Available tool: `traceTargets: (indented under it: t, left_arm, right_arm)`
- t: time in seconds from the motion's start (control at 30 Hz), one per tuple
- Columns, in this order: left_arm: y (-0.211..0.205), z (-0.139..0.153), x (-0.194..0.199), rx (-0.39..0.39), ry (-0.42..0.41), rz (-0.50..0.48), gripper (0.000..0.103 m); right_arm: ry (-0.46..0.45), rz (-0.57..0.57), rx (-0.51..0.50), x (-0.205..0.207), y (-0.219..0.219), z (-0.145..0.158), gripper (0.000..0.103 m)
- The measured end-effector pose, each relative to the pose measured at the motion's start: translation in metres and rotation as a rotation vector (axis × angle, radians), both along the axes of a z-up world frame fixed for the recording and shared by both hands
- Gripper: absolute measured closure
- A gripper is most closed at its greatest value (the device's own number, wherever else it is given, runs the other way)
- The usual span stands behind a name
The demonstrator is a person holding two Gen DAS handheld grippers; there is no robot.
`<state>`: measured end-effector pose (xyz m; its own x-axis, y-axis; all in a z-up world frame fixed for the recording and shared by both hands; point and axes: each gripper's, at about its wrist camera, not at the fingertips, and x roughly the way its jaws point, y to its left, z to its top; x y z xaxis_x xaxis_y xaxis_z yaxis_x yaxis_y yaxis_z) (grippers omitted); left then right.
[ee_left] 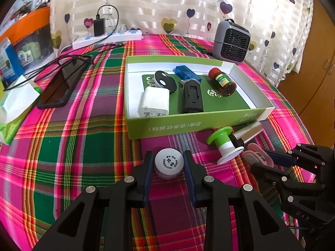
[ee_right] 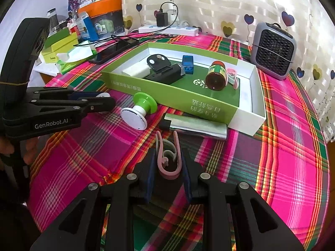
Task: Organize rigid objects
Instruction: 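Carry the white tin with the left tool while the right tool carries the pink holder to the box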
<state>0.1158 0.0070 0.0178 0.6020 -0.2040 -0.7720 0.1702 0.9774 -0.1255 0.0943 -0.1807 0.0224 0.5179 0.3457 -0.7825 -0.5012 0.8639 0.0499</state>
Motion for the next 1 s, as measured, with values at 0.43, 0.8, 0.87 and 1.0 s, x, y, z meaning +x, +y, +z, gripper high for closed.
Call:
traceTargets:
  t: [0.43, 0.8, 0.87, 1.0]
  left_arm:
    - [0.0018, 0.0001, 0.0001, 0.000, -0.002, 0.001, 0.076]
    - [0.0030, 0.0036, -0.0026, -0.002, -0.013, -0.002, 0.076]
    - [0.0033, 0.0049, -0.0036, -0.004, -0.017, -0.002, 0.076]
    - [0.0034, 0.0067, -0.0042, -0.008, -0.021, 0.000, 0.076]
  right_arm:
    - [-0.003, 0.000, -0.007, 0.0010, -0.0007, -0.0011, 0.078]
    - [-0.002, -0.011, -0.004, 0.0013, -0.0019, -0.0012, 0.078]
    - [0.000, -0.015, 0.000, 0.0017, -0.0031, -0.0010, 0.078]
    - [-0.002, -0.025, 0.003, 0.0003, -0.0035, 0.0002, 0.078]
